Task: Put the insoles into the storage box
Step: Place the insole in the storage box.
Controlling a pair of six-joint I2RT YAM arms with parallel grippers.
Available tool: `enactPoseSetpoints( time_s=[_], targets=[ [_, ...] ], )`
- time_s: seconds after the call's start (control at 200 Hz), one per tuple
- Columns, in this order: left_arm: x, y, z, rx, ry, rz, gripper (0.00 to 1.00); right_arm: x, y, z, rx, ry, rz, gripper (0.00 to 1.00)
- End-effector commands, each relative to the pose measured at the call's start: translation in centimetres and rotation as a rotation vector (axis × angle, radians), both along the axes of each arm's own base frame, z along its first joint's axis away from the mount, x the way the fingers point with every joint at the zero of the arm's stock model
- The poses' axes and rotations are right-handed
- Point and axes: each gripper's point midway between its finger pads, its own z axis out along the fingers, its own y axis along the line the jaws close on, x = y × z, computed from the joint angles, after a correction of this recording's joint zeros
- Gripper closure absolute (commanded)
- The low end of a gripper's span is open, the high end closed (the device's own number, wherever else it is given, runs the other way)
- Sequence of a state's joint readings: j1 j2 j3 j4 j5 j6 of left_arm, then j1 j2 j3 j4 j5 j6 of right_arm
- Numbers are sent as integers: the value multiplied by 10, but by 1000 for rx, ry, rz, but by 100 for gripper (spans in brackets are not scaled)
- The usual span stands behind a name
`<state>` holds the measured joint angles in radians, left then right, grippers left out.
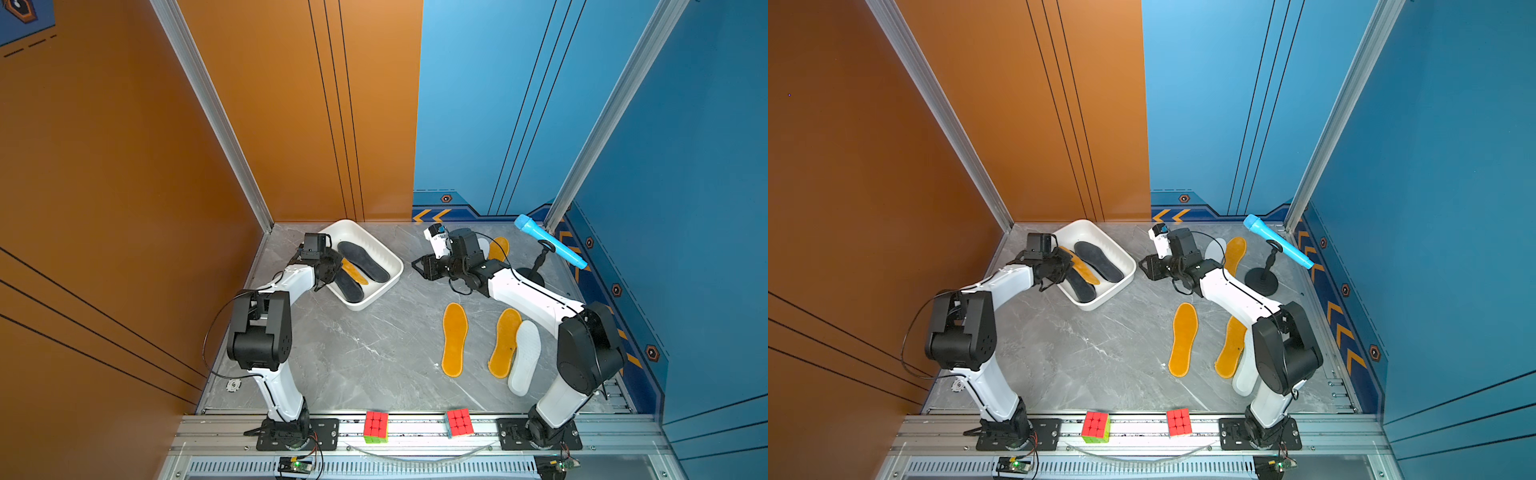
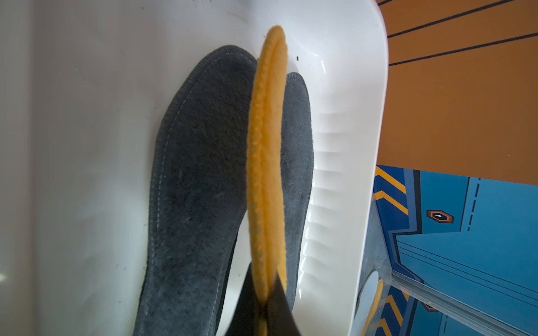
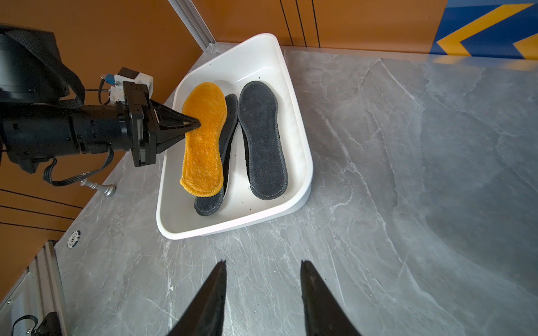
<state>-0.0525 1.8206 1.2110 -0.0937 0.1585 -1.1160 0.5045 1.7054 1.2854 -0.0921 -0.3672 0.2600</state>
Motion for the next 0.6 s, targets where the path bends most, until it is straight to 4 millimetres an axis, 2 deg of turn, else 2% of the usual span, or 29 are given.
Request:
enactPoseSetpoints(
  time_s=[0.0,0.591],
  targets=[
    [5,1,4,12,3,-19,100,-2,-1,14,41,-20,1,57],
    [2,0,-10,18,45,-45,100,-2,-4,13,51,-12,-4,57]
  ],
)
